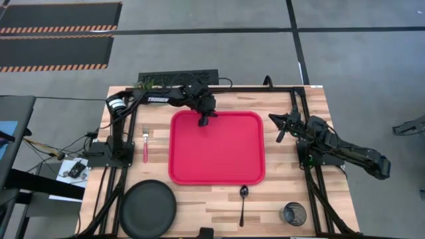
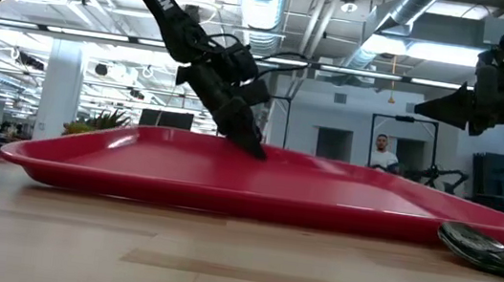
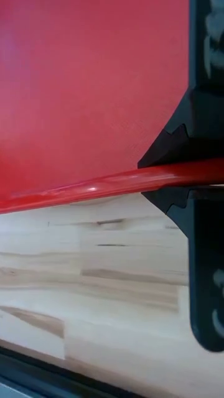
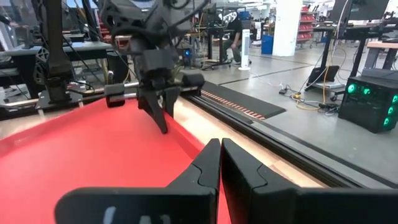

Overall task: Pick and place plate/cup/fork/spoon on tray
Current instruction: Move the red tray to the center of the table

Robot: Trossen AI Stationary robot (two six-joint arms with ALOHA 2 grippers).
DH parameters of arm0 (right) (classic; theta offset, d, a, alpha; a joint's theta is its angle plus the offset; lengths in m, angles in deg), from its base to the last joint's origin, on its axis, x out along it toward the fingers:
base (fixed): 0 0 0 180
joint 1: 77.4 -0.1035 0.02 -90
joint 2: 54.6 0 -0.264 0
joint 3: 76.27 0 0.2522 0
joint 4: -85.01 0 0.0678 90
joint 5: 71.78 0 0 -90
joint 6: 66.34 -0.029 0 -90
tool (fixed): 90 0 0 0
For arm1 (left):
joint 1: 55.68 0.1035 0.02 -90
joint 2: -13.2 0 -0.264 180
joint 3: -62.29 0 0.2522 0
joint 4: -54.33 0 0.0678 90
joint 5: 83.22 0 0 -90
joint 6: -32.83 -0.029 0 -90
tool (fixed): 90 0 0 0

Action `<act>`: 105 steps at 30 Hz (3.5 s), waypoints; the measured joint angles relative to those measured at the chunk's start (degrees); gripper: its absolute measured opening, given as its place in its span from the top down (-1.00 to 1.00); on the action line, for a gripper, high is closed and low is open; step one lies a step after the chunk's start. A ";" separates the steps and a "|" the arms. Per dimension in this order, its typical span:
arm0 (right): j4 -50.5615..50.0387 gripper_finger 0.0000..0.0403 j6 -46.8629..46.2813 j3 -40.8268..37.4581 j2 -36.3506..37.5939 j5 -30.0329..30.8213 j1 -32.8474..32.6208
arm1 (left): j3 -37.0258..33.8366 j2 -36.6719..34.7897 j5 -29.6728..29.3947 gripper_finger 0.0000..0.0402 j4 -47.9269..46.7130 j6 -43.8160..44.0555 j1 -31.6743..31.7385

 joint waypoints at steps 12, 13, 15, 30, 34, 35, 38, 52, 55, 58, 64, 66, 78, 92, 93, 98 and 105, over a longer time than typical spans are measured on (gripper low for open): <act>0.02 0.80 -0.01 0.01 -0.26 0.01 -0.02 | 0.04 0.64 1.33 0.78 0.94 -2.33 0.54; 0.02 0.80 -0.01 0.02 -0.24 0.03 0.00 | 0.04 0.64 0.65 0.75 0.92 -2.52 0.51; 0.02 0.80 -0.02 0.02 -0.25 0.01 -0.02 | 0.00 0.67 0.07 0.71 0.83 -2.73 0.51; 0.02 0.80 0.00 0.02 -0.24 0.01 -0.02 | -0.02 0.69 -0.72 0.66 0.64 -0.51 0.41; 0.02 0.80 0.00 0.00 -0.24 0.01 0.00 | 1.19 0.69 -1.88 0.66 -2.55 -0.14 0.41; 0.02 0.80 -0.01 0.01 -0.24 0.01 0.00 | 2.06 0.69 -2.44 0.66 -4.36 -0.15 0.38; 0.02 0.80 0.00 0.01 -0.24 -0.01 -0.01 | 4.37 0.69 -3.17 0.66 -8.63 -0.55 0.38; 0.02 0.80 -0.02 0.00 -0.24 -0.03 0.00 | 8.11 1.08 -6.24 0.66 -15.67 -2.47 -1.72; 0.02 0.80 0.00 0.00 -0.24 -0.03 0.00 | 8.09 1.08 -7.59 0.66 -16.20 -2.49 -2.33; 0.02 0.80 -0.02 0.00 -0.24 -0.03 -0.01 | 8.11 1.08 -7.93 0.66 -17.11 -1.73 -2.55; 0.02 0.80 -0.02 0.01 -0.24 -0.03 -0.02 | 8.11 1.08 -10.64 0.63 -18.71 -1.59 -3.34; 0.02 0.80 0.00 0.00 -0.24 -0.03 0.00 | 8.11 1.08 -10.91 0.58 -17.88 -1.81 -3.35; 0.02 0.80 -0.01 0.02 -0.24 -0.03 0.00 | 10.39 1.08 -16.66 0.26 -19.76 -1.55 -3.82; 0.02 0.80 -0.02 0.00 -0.24 -0.03 0.00 | 10.47 0.03 -15.98 0.96 -28.92 9.22 -10.65; 0.02 0.80 0.00 0.00 -0.24 -0.03 0.00 | 9.72 -0.24 -15.33 0.97 -27.87 10.38 -11.36; 0.02 0.80 0.00 0.01 -0.24 -0.05 0.00 | 4.80 -3.51 -13.33 1.00 -25.74 17.03 -14.55; 0.02 0.80 -0.02 0.01 -0.22 -0.01 -0.02 | 0.35 -7.84 -13.39 1.00 -22.00 31.61 -20.51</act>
